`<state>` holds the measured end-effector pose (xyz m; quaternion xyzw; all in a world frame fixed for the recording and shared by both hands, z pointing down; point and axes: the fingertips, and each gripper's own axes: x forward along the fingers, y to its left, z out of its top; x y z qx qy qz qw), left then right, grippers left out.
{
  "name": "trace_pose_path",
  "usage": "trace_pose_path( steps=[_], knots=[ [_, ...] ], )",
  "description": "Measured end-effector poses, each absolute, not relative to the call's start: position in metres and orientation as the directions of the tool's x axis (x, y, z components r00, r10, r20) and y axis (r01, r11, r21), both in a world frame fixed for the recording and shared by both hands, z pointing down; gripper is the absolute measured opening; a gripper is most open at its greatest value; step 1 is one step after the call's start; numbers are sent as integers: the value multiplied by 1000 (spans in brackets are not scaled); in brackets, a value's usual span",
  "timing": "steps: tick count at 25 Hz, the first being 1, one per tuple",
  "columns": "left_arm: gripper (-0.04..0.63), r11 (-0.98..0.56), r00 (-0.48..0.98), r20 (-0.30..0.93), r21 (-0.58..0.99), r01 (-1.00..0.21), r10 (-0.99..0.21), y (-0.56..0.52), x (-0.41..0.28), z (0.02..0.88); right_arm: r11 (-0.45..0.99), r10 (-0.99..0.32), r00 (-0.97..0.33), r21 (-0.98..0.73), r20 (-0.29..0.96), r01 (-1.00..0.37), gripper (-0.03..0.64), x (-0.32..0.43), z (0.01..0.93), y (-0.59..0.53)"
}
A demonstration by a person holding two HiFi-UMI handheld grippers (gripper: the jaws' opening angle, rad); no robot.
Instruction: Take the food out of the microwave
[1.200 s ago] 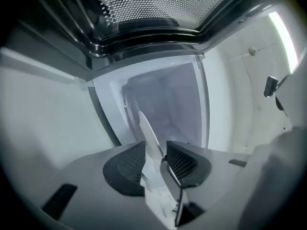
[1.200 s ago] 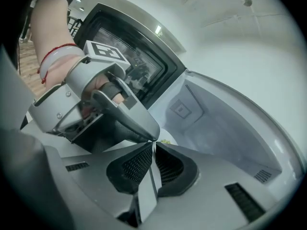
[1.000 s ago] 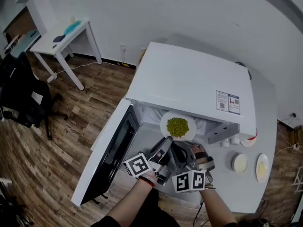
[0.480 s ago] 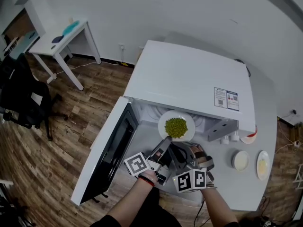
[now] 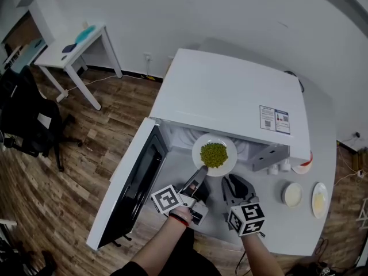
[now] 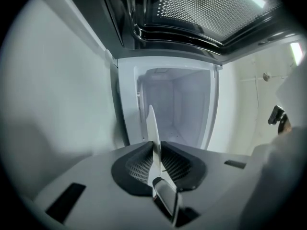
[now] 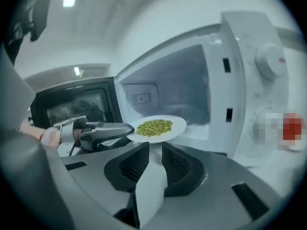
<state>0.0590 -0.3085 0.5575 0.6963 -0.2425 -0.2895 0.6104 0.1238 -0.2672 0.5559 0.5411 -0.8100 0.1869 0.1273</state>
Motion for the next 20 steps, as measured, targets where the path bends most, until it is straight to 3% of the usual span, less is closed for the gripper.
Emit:
trace_pose_path(
  steps=[3,9,15,20],
  knots=[
    [55,-145,720,-103,989,4,-687,-308,59,559,304,-808,-434,-350,397,-886,120,122,565,-265],
    [52,-133,704,-115,991,30,-701,-308,59,559,173,-810,-516,-728,278,-663,149,115,566,-275],
    [49,-122,701,-130,991,61,-701,-307,56,555,154,-837,-536,-894,108,-421,149,116,550,-289],
    [48,-114,706,-138,990,82,-694,-301,59,555,133,-834,-542,-916,103,-379,149,106,550,-297]
  ],
)
